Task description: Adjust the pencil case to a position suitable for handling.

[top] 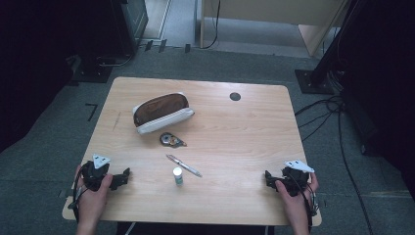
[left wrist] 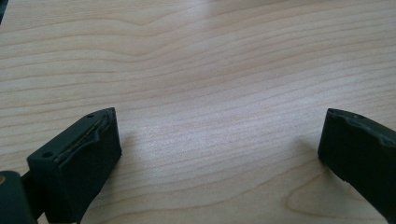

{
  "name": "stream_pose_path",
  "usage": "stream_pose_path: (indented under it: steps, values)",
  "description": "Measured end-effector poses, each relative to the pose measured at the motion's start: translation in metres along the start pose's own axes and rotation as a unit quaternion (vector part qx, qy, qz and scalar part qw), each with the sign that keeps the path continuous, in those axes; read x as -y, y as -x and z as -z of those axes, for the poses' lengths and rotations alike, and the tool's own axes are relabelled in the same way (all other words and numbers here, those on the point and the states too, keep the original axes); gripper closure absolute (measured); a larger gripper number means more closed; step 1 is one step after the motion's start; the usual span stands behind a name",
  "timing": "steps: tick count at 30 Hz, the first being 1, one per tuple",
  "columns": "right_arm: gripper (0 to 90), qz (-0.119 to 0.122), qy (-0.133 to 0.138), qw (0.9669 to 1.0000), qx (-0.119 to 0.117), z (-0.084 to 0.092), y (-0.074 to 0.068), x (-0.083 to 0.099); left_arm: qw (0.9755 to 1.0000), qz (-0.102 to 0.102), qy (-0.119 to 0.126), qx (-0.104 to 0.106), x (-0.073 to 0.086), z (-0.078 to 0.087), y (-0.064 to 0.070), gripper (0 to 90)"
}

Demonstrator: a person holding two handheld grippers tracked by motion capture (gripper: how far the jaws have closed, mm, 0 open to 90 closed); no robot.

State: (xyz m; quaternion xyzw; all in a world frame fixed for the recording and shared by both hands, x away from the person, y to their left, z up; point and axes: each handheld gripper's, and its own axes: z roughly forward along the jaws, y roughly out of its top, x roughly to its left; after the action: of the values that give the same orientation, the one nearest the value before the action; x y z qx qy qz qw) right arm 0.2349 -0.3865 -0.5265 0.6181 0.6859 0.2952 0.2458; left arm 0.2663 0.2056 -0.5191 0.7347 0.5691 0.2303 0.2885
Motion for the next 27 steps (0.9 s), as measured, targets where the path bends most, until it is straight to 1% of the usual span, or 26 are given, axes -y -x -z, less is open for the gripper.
stream_pose_path:
  steps: [6, 7, 9, 10, 12, 13, 14, 15, 16, 17, 18, 19, 20, 21, 24, 25, 26, 27]
  values:
    - [0.0, -0.002, 0.000, 1.0000, 0.003, 0.000, 0.000, 0.000, 1.0000, -0.002, -0.002, 0.000, 0.000, 0.001, -0.001, 0.0]
    - [0.0, -0.002, 0.000, 1.0000, 0.003, 0.000, 0.000, 0.000, 1.0000, 0.002, -0.002, -0.003, 0.000, 0.001, -0.001, 0.0]
    - [0.0, -0.002, 0.000, 1.0000, 0.002, 0.000, 0.000, 0.000, 1.0000, 0.004, -0.001, -0.004, -0.001, 0.002, -0.002, 0.0]
    - [0.0, -0.001, 0.000, 1.0000, 0.002, 0.000, 0.000, 0.000, 0.9999, 0.008, 0.003, -0.005, -0.002, 0.003, -0.003, 0.0]
    - [0.5, 0.001, 0.002, 1.0000, 0.001, 0.000, 0.000, 0.000, 0.9998, 0.021, 0.008, 0.000, -0.005, 0.003, -0.005, 0.0]
    - [3.6, 0.002, 0.004, 1.0000, -0.001, 0.000, 0.000, 0.000, 0.9997, 0.023, 0.011, 0.001, -0.006, 0.003, -0.005, 0.0]
    - [9.6, 0.002, 0.008, 1.0000, -0.003, 0.002, 0.000, 0.000, 0.9995, 0.026, 0.014, 0.005, -0.008, 0.003, -0.005, 0.0]
    - [21.4, 0.001, 0.020, 0.9998, -0.003, 0.004, 0.000, 0.001, 0.9994, 0.028, 0.016, 0.009, -0.010, 0.004, -0.005, 0.0]
    - [26.2, -0.002, 0.028, 0.9996, 0.000, 0.005, 0.000, 0.002, 0.9992, 0.031, 0.020, 0.013, -0.012, 0.004, -0.005, 0.0]
    - [26.3, -0.003, 0.036, 0.9993, 0.007, 0.007, 0.000, 0.003, 0.9991, 0.033, 0.023, 0.012, -0.014, 0.005, -0.005, 0.3]
    - [27.0, -0.007, 0.042, 0.9991, 0.006, 0.008, 0.001, 0.002, 0.9990, 0.034, 0.026, 0.009, -0.016, 0.005, -0.004, 2.3]
    - [29.0, -0.017, 0.046, 0.9988, -0.005, 0.010, 0.000, 0.001, 0.9990, 0.034, 0.026, 0.009, -0.016, 0.005, -0.004, 4.2]
    - [30.9, -0.017, 0.057, 0.9981, -0.017, 0.012, -0.001, -0.001, 0.9990, 0.035, 0.028, 0.010, -0.019, 0.004, -0.004, 4.4]
    - [31.4, -0.015, 0.064, 0.9976, -0.022, 0.014, -0.004, -0.004, 0.9989, 0.036, 0.026, 0.011, -0.020, 0.003, -0.004, 4.4]
    - [31.6, 0.003, 0.078, 0.9962, -0.039, 0.018, -0.013, -0.017, 0.9991, 0.033, 0.024, 0.014, -0.022, 0.001, -0.002, 4.4]
    - [32.0, 0.010, 0.086, 0.9951, -0.049, 0.020, -0.018, -0.024, 0.9990, 0.033, 0.025, 0.015, -0.022, 0.001, -0.002, 4.4]
    - [33.4, 0.014, 0.091, 0.9944, -0.053, 0.020, -0.021, -0.029, 0.9990, 0.034, 0.025, 0.016, -0.022, 0.000, -0.002, 4.4]
    - [35.9, 0.022, 0.103, 0.9927, -0.057, 0.021, -0.027, -0.036, 0.9989, 0.035, 0.025, 0.017, -0.022, 0.000, -0.002, 4.4]
